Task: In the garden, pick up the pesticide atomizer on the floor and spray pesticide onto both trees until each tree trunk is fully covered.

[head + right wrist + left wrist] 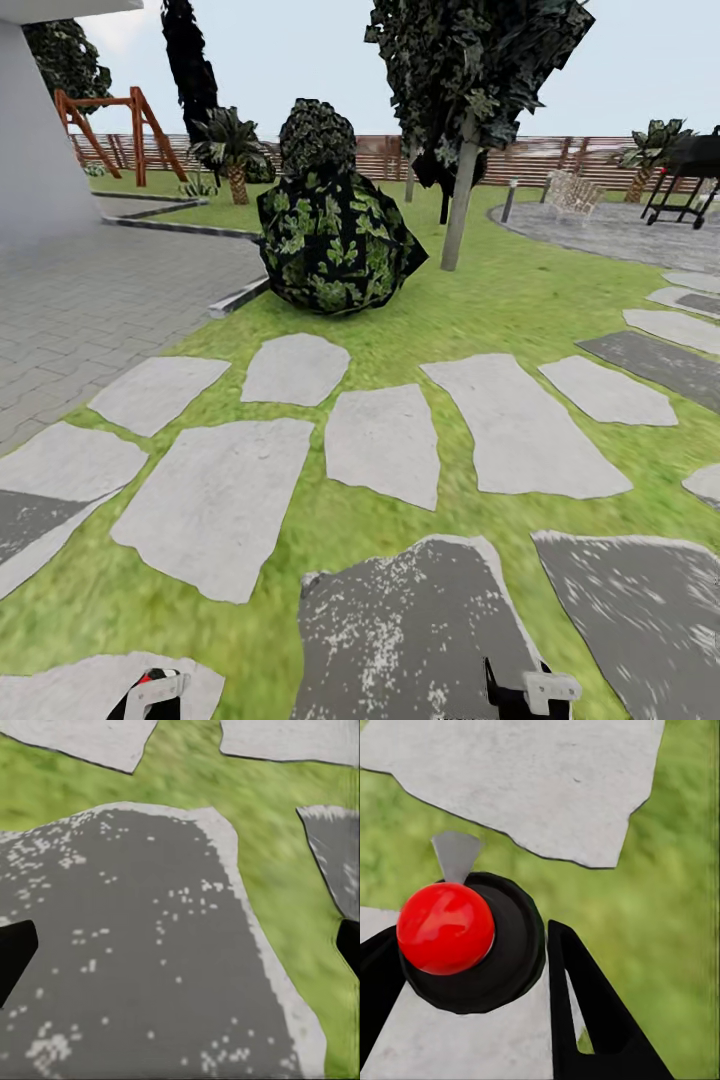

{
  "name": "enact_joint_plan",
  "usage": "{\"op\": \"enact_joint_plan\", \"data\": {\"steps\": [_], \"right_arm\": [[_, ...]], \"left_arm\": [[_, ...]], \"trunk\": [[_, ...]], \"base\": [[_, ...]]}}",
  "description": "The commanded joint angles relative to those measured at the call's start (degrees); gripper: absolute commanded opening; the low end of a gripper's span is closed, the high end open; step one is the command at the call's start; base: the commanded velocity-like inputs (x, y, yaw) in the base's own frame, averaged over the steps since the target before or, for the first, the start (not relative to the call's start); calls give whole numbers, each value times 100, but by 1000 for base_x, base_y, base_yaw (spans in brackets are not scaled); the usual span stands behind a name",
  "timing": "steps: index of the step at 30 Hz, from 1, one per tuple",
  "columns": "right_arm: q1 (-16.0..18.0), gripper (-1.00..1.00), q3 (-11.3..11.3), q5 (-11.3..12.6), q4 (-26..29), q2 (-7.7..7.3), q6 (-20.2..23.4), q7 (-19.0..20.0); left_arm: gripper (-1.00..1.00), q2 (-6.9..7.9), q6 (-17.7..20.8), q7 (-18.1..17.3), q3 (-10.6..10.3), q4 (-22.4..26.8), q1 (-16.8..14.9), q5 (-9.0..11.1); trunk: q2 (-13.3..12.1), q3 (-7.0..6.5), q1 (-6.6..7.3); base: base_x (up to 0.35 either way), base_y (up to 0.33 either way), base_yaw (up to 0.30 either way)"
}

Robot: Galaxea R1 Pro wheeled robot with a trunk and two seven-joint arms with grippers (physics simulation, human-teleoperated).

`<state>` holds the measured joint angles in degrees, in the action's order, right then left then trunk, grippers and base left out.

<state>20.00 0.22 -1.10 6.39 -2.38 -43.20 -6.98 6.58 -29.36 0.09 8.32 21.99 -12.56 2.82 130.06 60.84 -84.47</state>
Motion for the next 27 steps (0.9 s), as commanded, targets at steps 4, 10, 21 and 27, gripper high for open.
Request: {"op": "enact_joint_plan", "data": {"steps": [4, 10, 21, 27], "right_arm": [[4, 100, 4, -13, -6, 1, -13, -23], [4, 100, 4, -13, -6, 1, -13, -23], [4, 100, 4, -13, -6, 1, -13, -23], [4, 100, 4, -13, -6, 1, -13, -23]], "left_arm": [[-100, -5, -17, 0, -6, -2, -1, 26], [-100, -7, -17, 0, -7, -2, -1, 25], [-100, -9, -17, -6, -8, -2, -1, 25], [-100, -11, -17, -3, -7, -2, -1, 38]], "trunk": [[-160, -68, 89], [-401, -176, 221], [-561, -248, 309], [-561, -248, 309]], "base": [[0, 0, -278], [0, 0, -295], [0, 0, -297], [0, 0, -297]]}}
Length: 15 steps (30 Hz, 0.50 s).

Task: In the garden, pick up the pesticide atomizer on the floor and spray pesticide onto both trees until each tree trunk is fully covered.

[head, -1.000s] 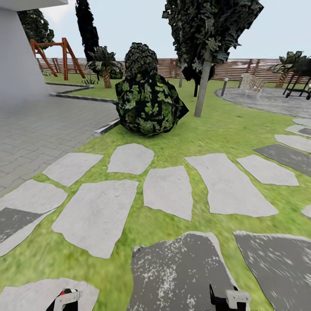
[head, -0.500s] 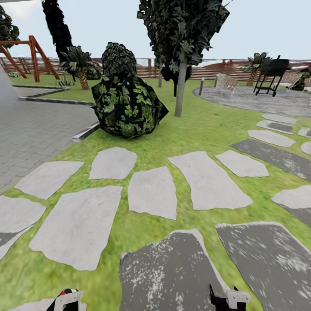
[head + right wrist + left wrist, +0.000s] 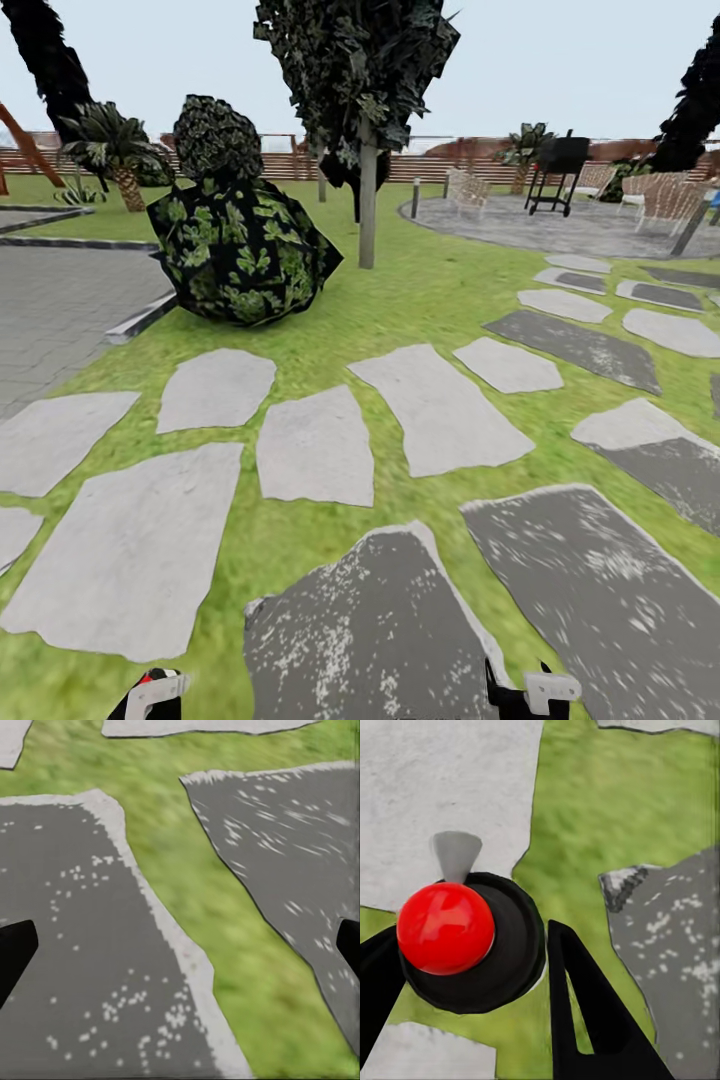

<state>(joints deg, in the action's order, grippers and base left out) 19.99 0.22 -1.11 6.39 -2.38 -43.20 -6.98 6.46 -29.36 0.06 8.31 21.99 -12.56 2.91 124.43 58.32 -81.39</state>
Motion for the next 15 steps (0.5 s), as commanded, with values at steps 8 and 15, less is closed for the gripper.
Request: {"op": "enact_joint_plan", "data": {"steps": [8, 15], "right_arm": [[5, 100, 5, -13, -6, 1, -13, -26], [5, 100, 5, -12, -6, 1, -13, -26]], "left_arm": [[-100, 1, -13, 0, -5, -1, -1, 46], [-100, 5, -9, 3, -5, -1, -1, 66]], "trunk": [[2, 4, 1], [2, 4, 1]], "base": [[0, 0, -297], [0, 0, -299]]}}
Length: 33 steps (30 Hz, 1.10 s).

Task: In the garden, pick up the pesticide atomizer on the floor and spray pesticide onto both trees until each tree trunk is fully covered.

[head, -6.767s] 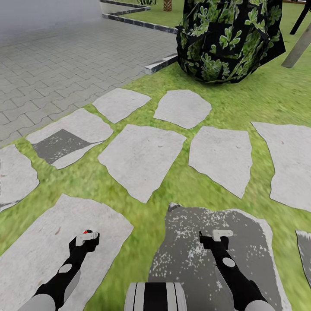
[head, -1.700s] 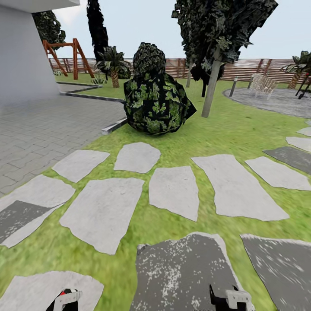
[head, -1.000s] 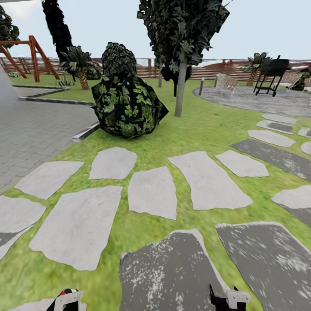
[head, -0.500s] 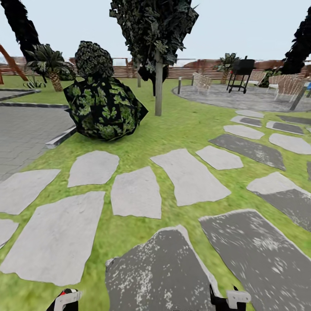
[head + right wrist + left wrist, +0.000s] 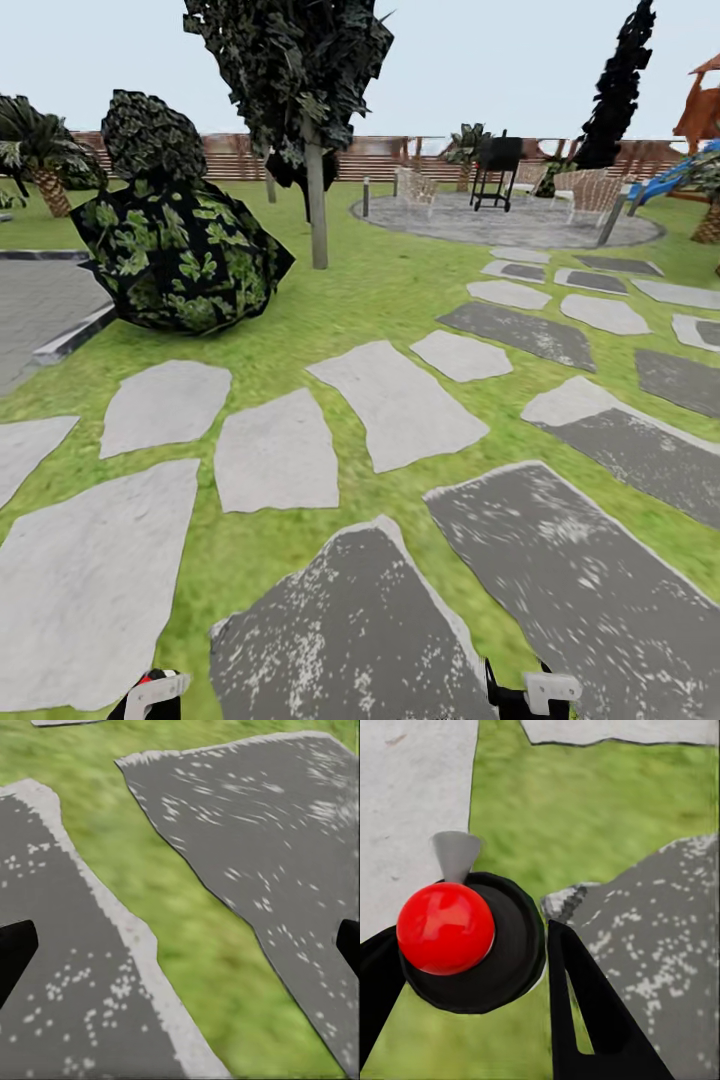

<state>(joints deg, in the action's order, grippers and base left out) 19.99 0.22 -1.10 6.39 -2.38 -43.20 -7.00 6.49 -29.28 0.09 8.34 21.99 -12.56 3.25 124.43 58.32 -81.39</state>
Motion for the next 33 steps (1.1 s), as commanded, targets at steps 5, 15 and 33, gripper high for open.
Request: {"op": "enact_joint_plan", "data": {"steps": [5, 15, 33], "right_arm": [[5, 100, 5, -13, -6, 1, -13, -26], [5, 100, 5, -13, -6, 4, -13, -26], [5, 100, 5, -13, -6, 9, -13, -25]], "left_arm": [[-100, 2, -17, 0, -8, -1, -1, 36], [-100, -2, -22, 0, -8, -1, -1, 36], [-100, 10, -25, 7, 1, -1, -1, 44]], "trunk": [[2, 4, 1], [2, 4, 1], [2, 4, 1]], "base": [[0, 0, -300], [16, -10, -300], [110, -230, -300]]}}
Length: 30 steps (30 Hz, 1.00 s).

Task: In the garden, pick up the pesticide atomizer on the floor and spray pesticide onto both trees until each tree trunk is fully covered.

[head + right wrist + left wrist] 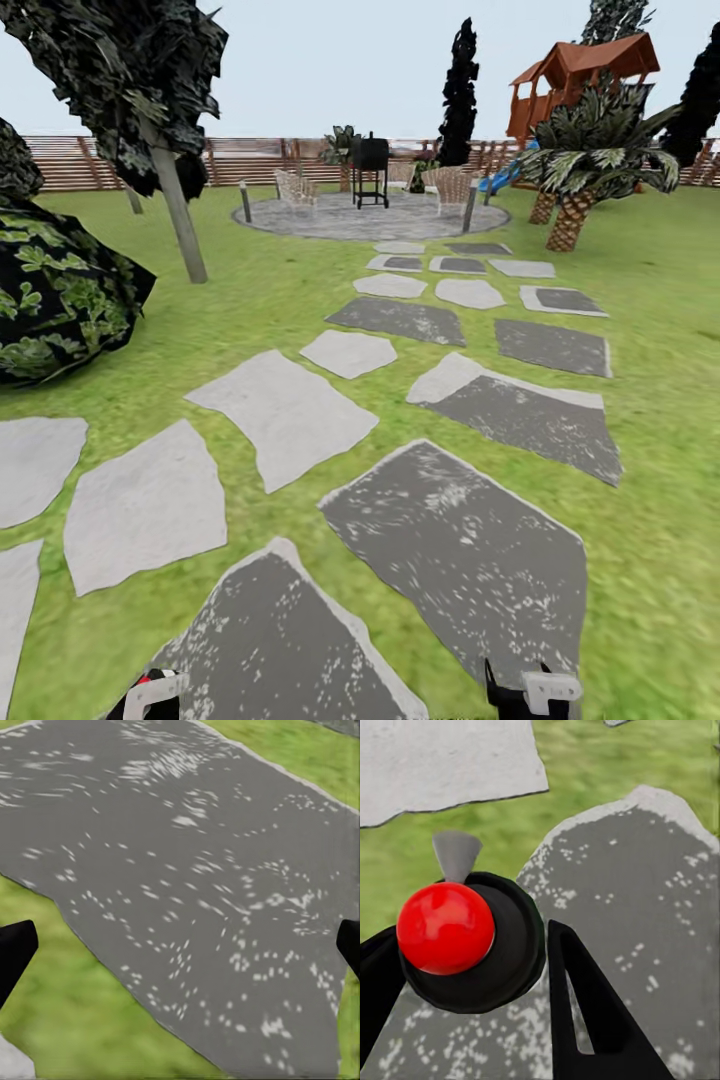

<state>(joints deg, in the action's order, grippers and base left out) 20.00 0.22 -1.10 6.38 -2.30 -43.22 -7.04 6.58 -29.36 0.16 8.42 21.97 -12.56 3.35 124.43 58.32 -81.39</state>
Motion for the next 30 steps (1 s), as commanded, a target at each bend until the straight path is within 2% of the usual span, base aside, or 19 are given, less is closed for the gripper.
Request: {"op": "enact_joint_plan", "data": {"steps": [1, 30], "right_arm": [[4, 100, 5, -13, -5, -1, -11, -21], [4, 100, 5, -13, -5, 1, -11, -25]], "left_arm": [[-100, 2, -17, -2, -7, 0, -1, 34], [-100, 1, -17, -1, -7, 0, -1, 34]], "trunk": [[2, 4, 1], [2, 4, 1]], "base": [[-43, -271, -300], [-20, -273, -300]]}}
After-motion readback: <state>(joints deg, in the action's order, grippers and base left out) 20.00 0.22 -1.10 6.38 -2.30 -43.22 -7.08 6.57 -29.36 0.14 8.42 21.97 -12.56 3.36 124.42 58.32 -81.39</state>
